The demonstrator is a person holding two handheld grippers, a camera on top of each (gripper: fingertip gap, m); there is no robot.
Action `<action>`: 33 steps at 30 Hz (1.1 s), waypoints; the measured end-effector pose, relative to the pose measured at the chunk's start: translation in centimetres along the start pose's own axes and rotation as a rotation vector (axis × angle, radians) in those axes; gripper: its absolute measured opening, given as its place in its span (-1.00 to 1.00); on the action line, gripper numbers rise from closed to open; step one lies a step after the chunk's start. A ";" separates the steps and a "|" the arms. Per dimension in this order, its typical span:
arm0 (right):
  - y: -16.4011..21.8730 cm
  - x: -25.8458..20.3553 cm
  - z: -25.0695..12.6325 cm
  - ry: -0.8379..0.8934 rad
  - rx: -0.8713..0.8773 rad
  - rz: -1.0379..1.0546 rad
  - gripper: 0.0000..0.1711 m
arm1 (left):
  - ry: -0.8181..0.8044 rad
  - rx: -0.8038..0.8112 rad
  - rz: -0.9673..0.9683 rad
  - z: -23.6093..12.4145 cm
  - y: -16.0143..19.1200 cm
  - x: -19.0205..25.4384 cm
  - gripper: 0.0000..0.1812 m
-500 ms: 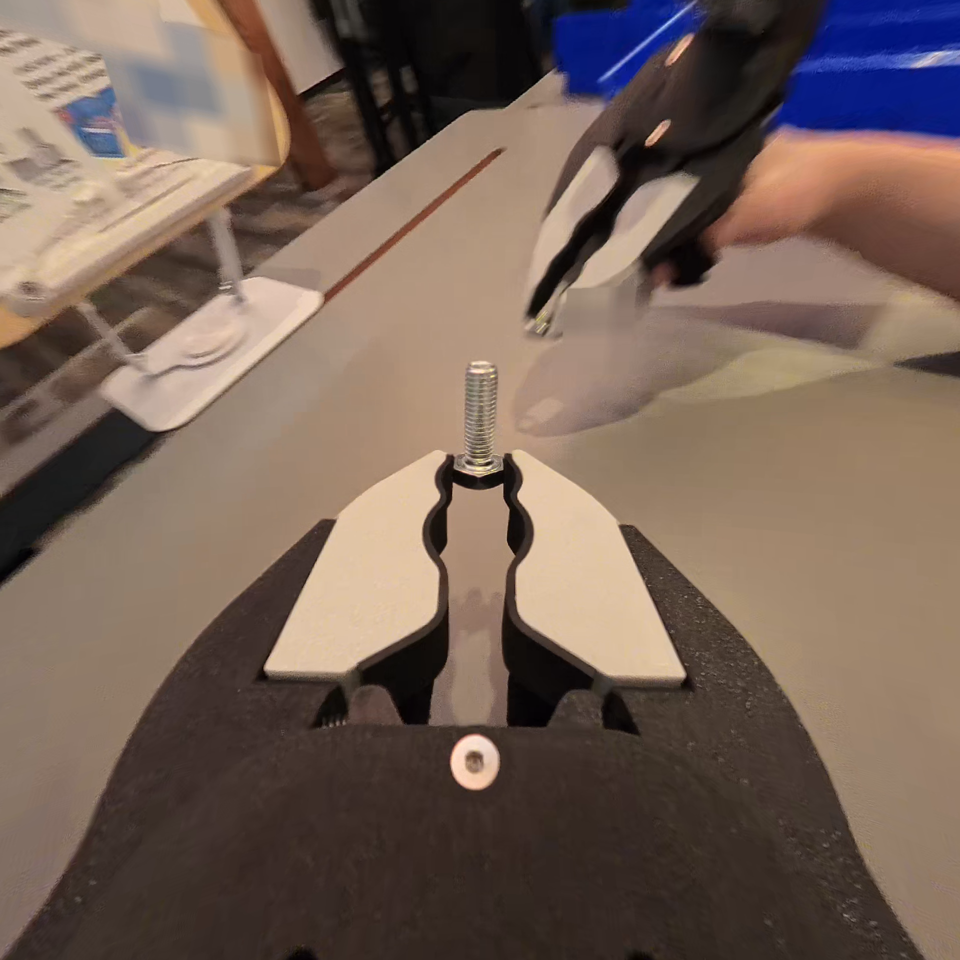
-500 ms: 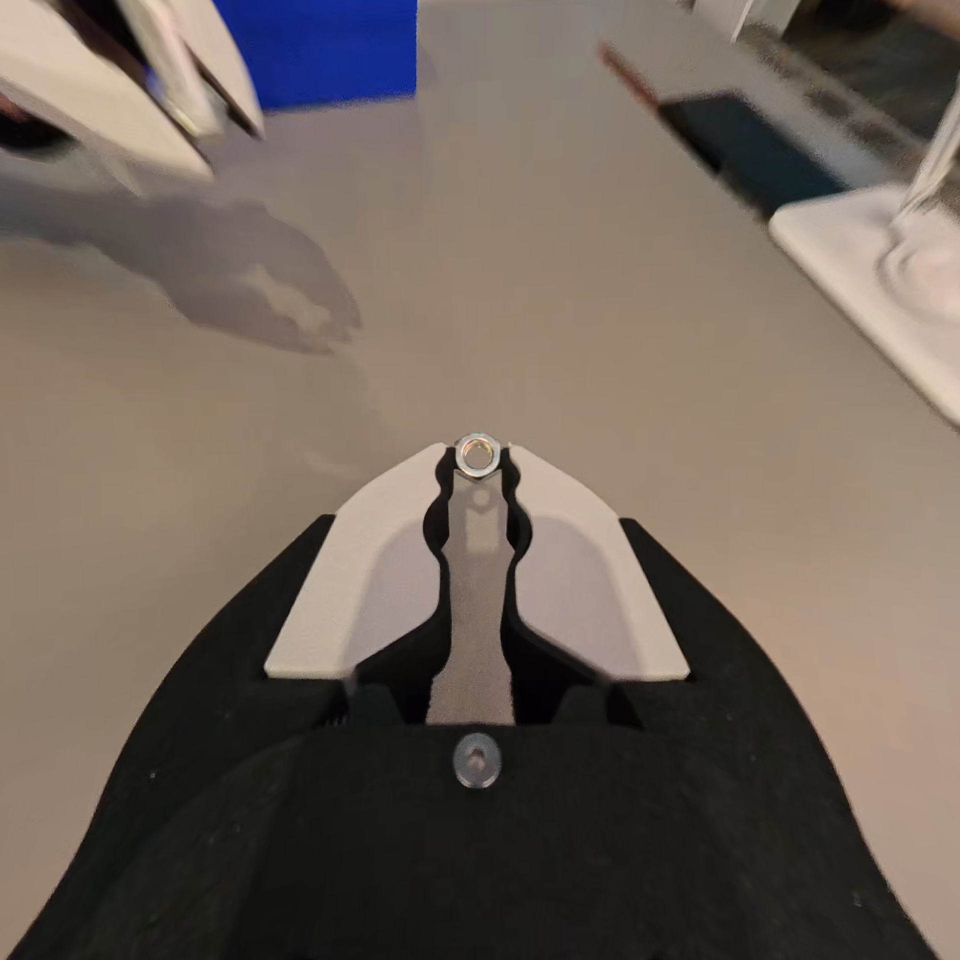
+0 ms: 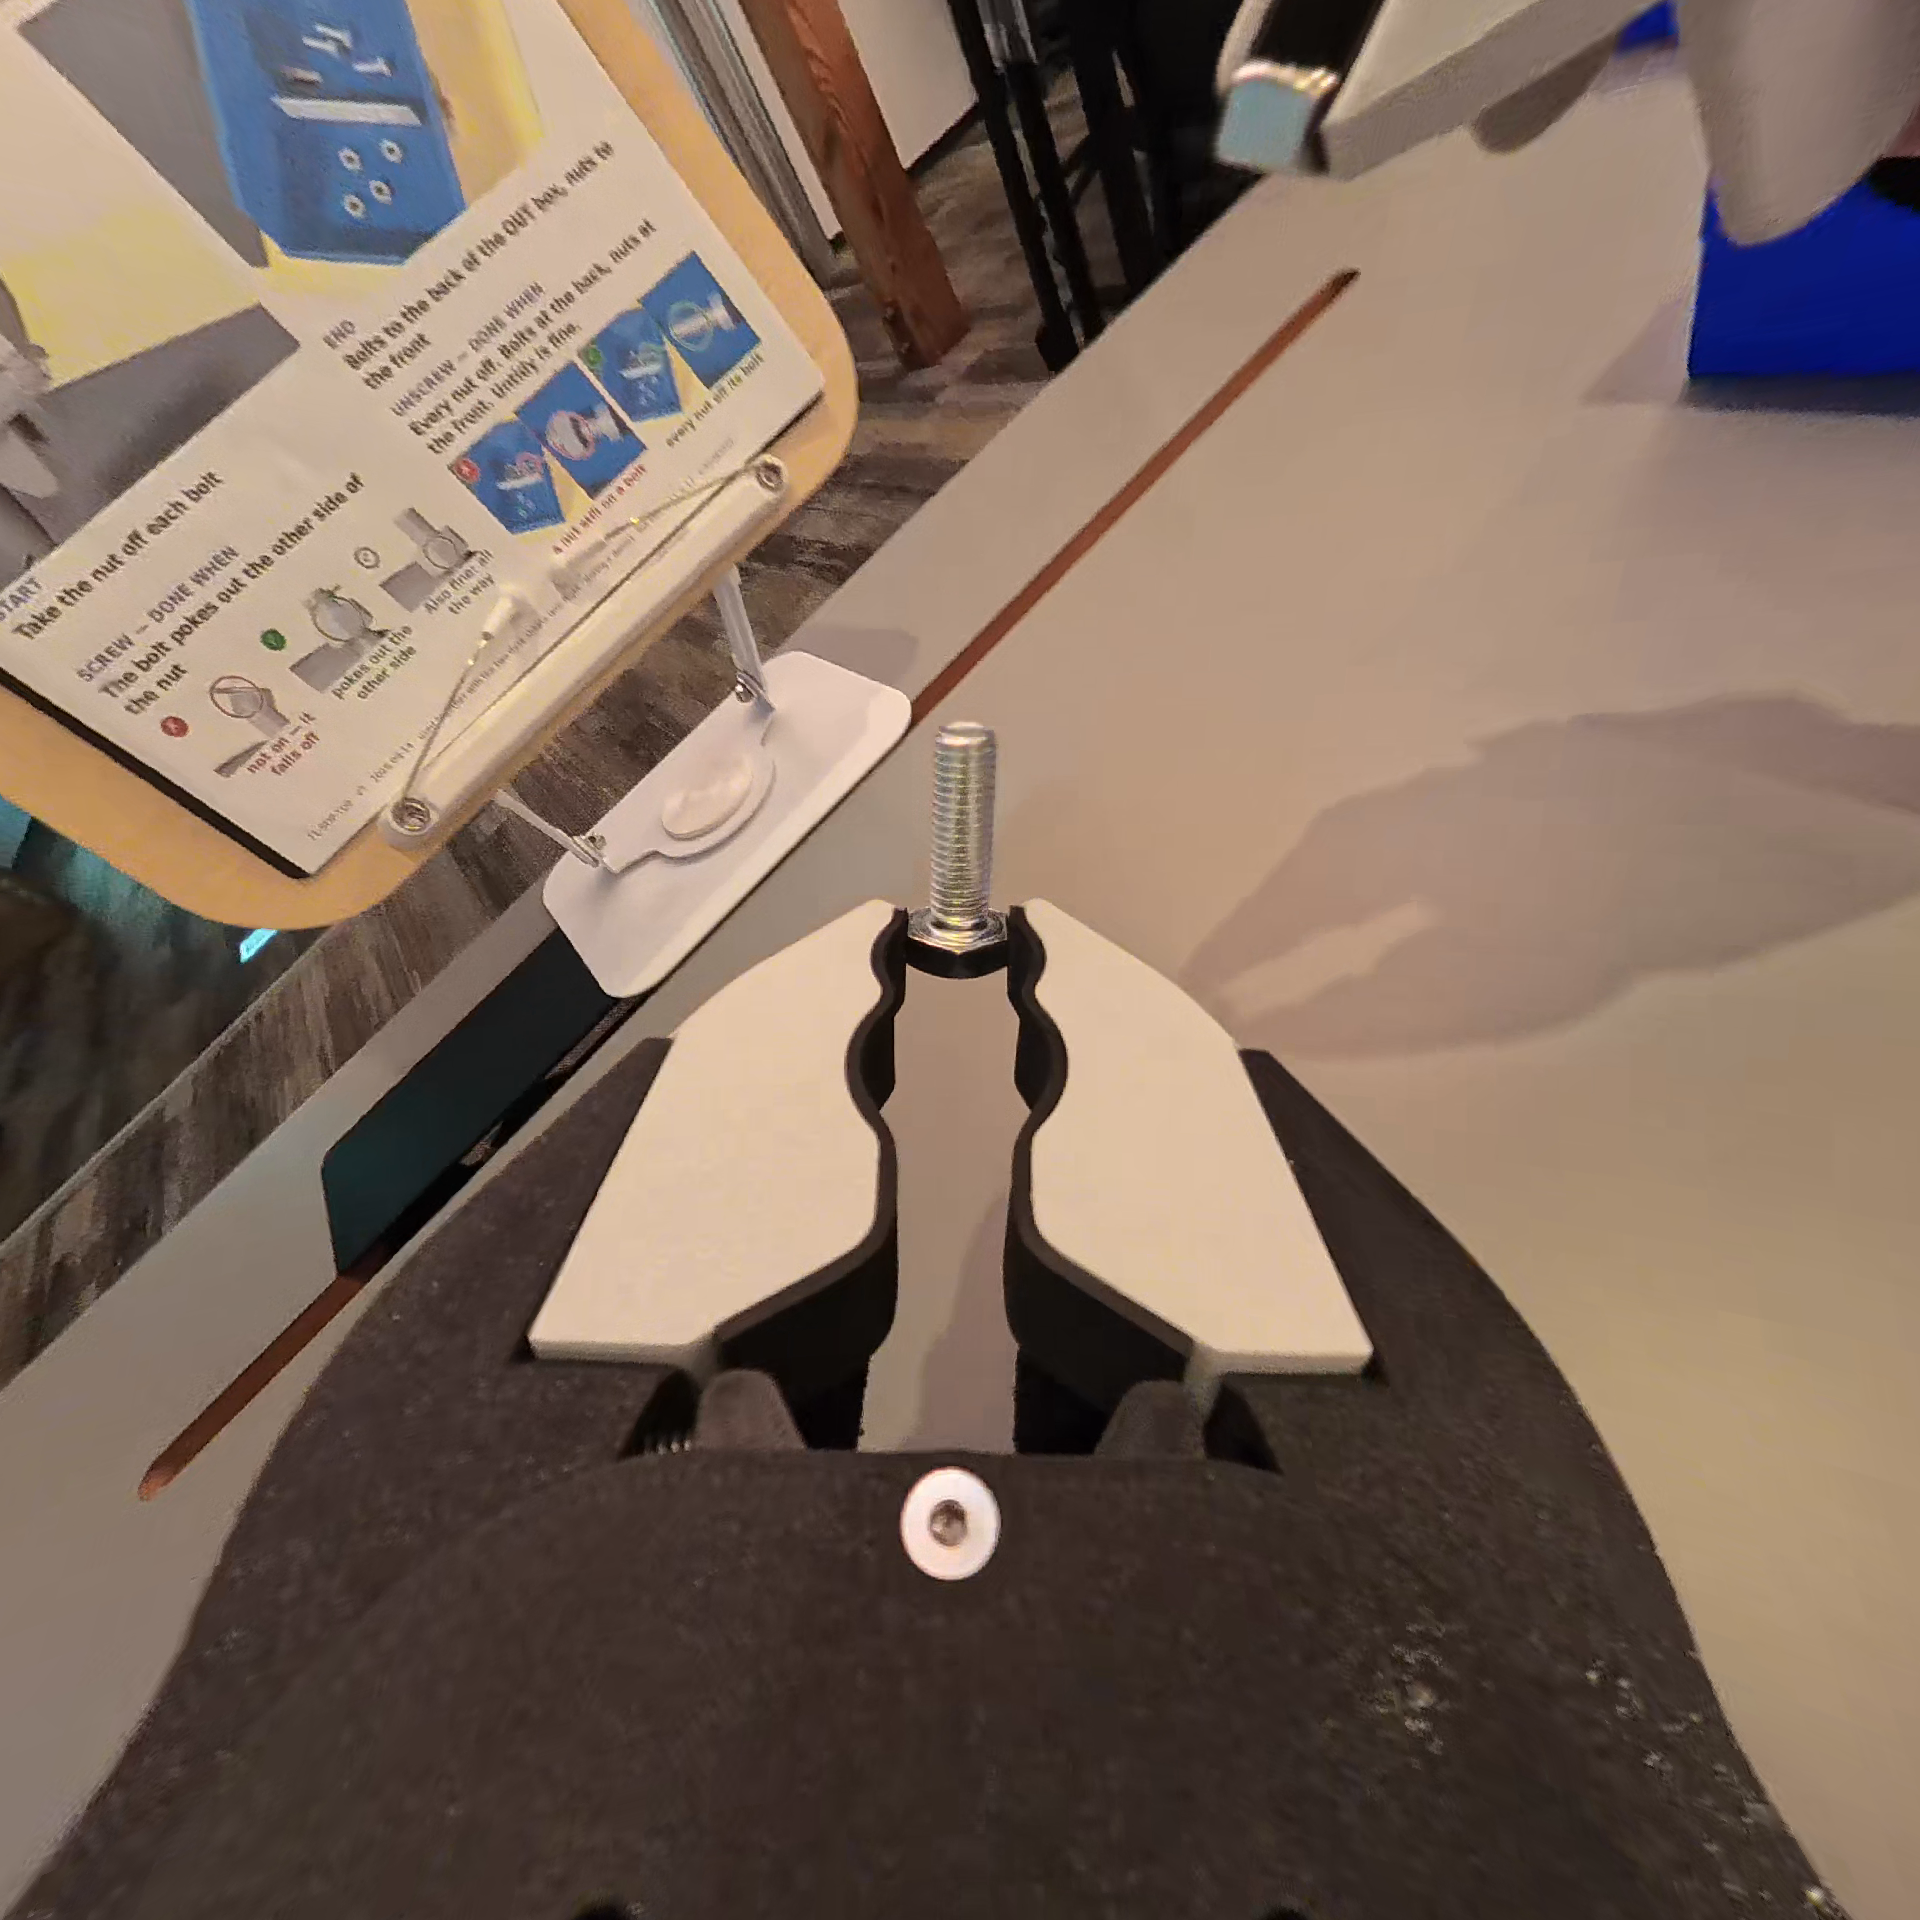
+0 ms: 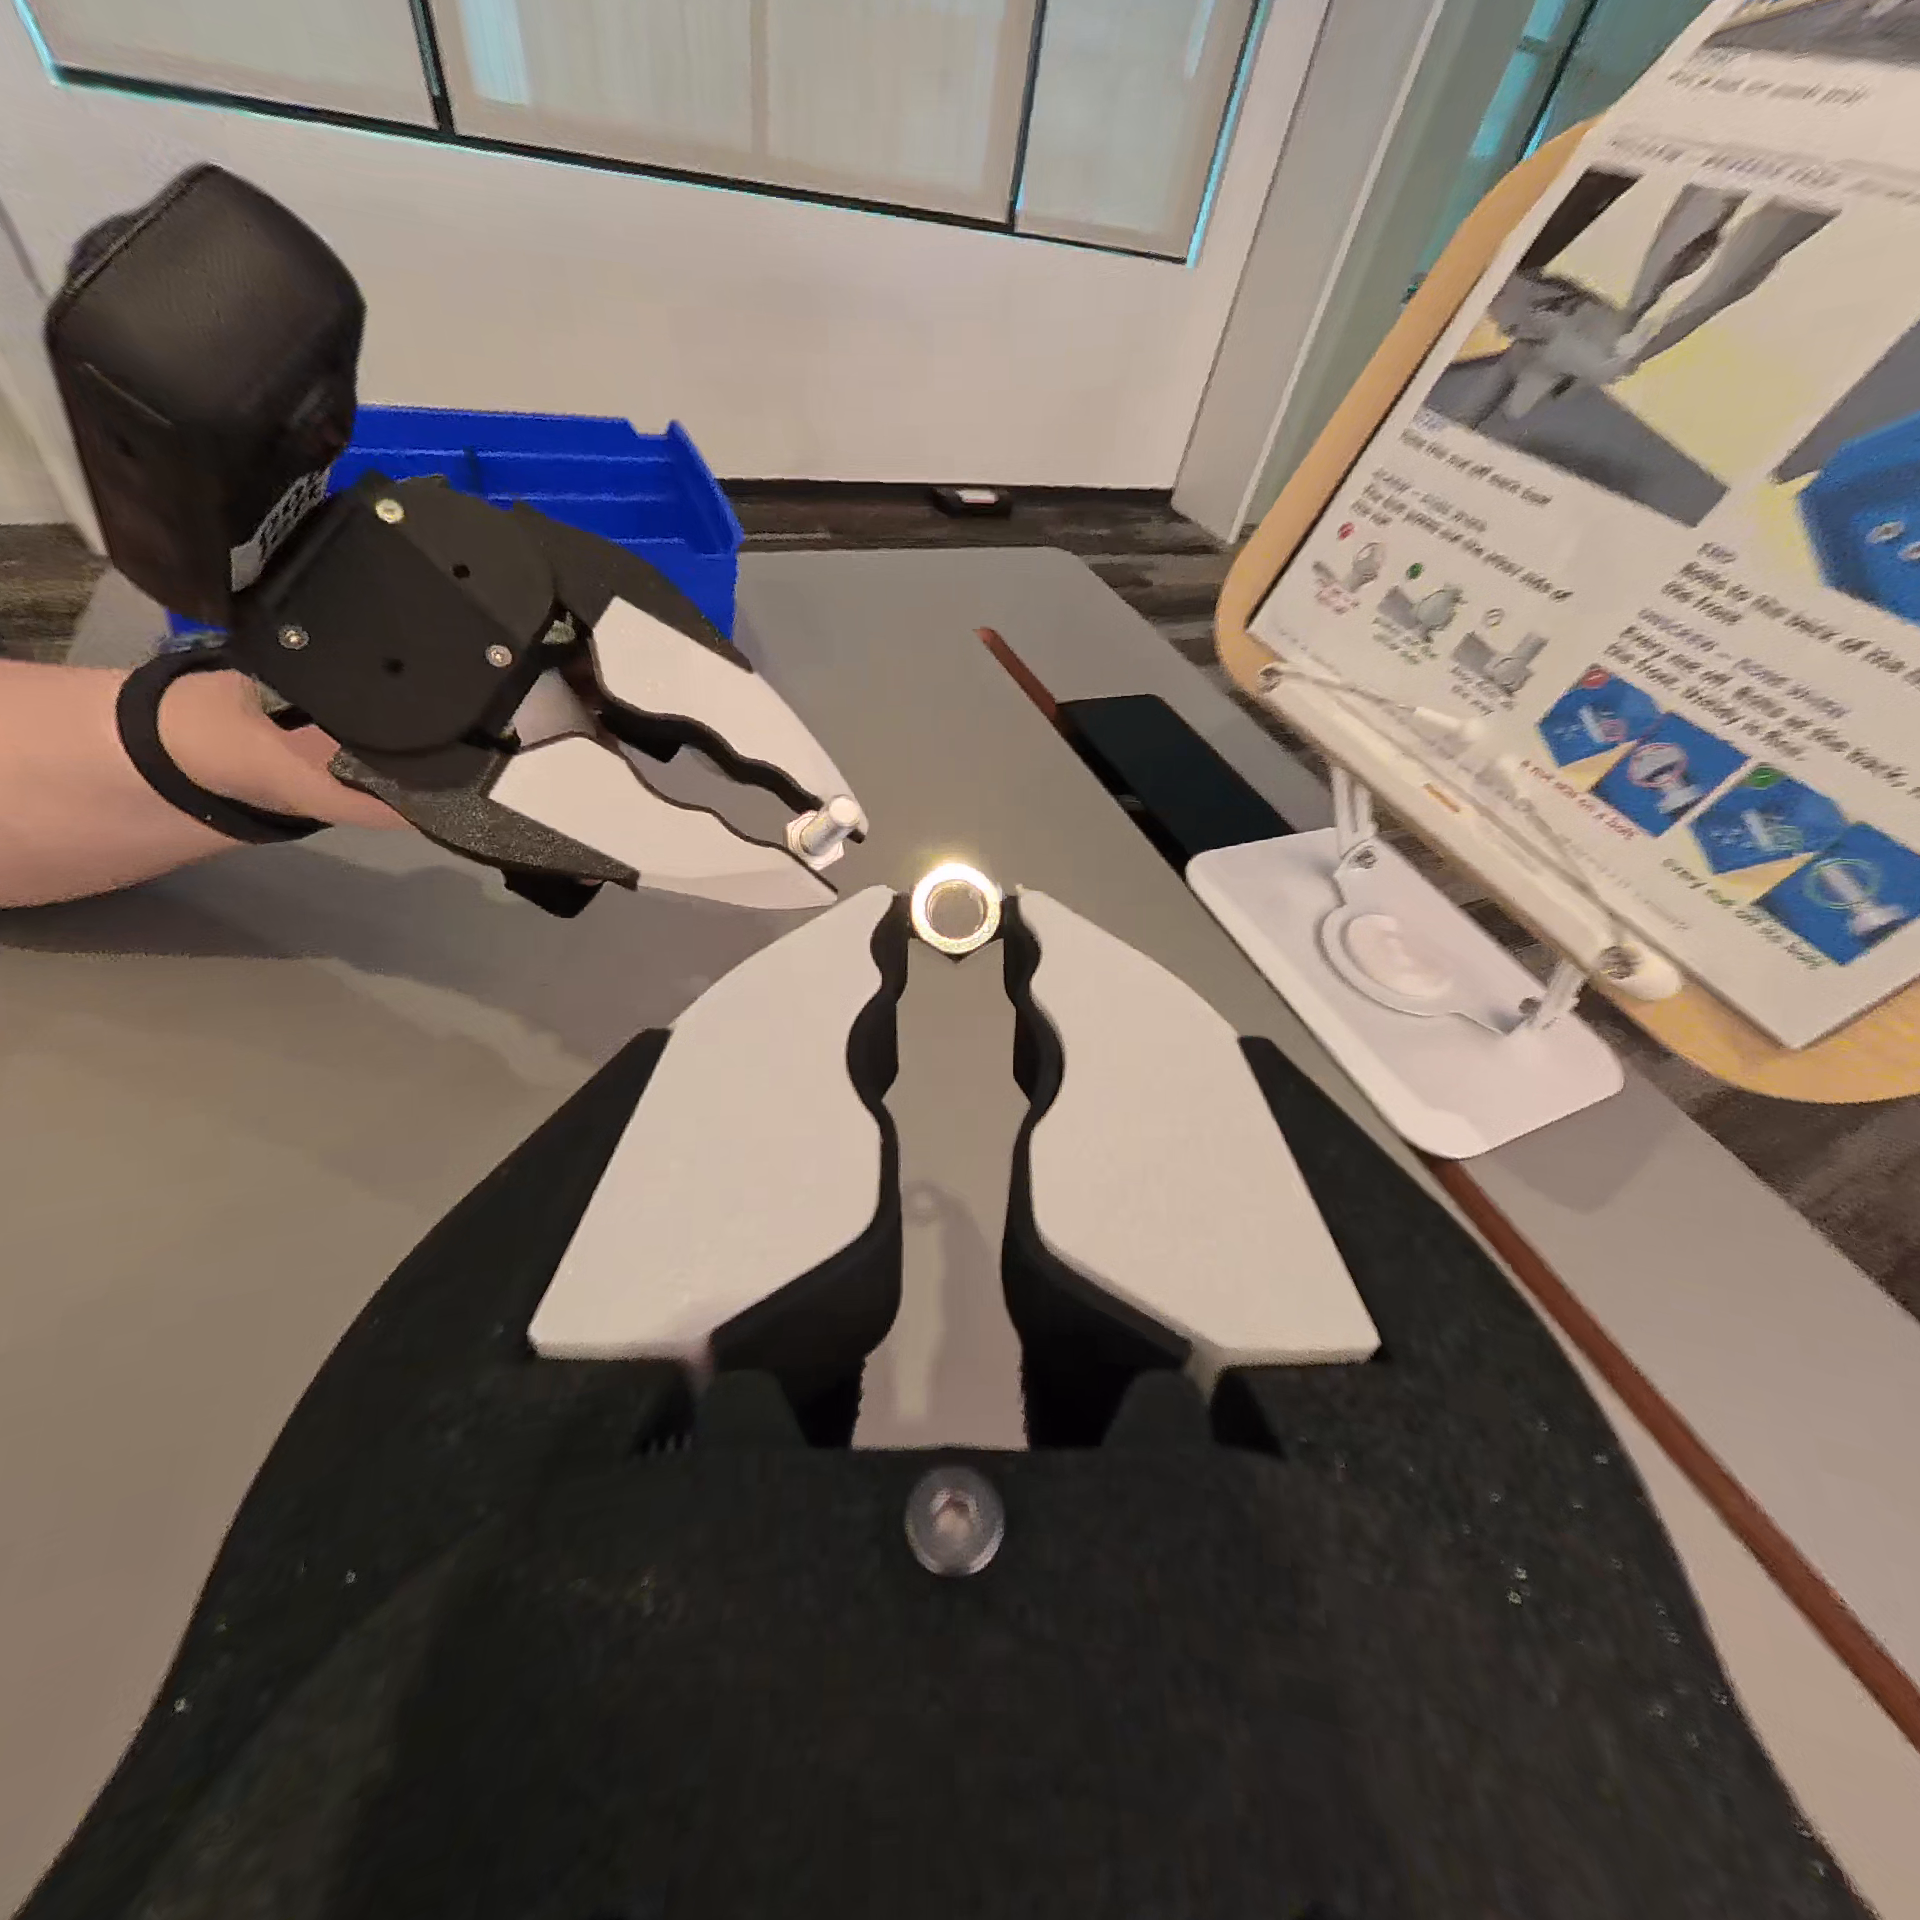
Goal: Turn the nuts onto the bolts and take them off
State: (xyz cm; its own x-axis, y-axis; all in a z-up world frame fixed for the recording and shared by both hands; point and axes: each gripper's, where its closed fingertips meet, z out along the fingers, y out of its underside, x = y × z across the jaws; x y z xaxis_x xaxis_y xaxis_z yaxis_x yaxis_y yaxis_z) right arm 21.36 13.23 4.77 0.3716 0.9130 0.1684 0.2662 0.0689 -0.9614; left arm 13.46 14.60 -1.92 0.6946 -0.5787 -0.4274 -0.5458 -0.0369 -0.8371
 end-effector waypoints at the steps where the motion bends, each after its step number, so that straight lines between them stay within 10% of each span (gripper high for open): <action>1: -0.4 0.3 -0.2 0.013 0.008 -0.009 -0.81 | -0.002 0.007 -0.017 0.2 -0.4 -0.2 -0.80; 17: -0.4 -1.9 1.7 -0.100 0.000 0.021 -0.81 | 0.002 -0.009 -0.027 0.9 0.9 -1.1 -0.80; 33: -1.5 -4.6 3.1 -0.103 -0.112 -0.060 -0.81 | 0.597 0.299 -0.139 -3.7 -2.5 2.2 -0.80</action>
State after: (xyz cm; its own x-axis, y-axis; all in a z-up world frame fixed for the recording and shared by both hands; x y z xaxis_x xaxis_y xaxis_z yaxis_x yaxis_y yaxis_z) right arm 16.52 10.14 4.79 0.2603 0.9454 0.1963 0.3852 0.0848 -0.9189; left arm 14.68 10.39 0.51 0.3243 -0.9385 -0.1188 -0.2574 0.0333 -0.9657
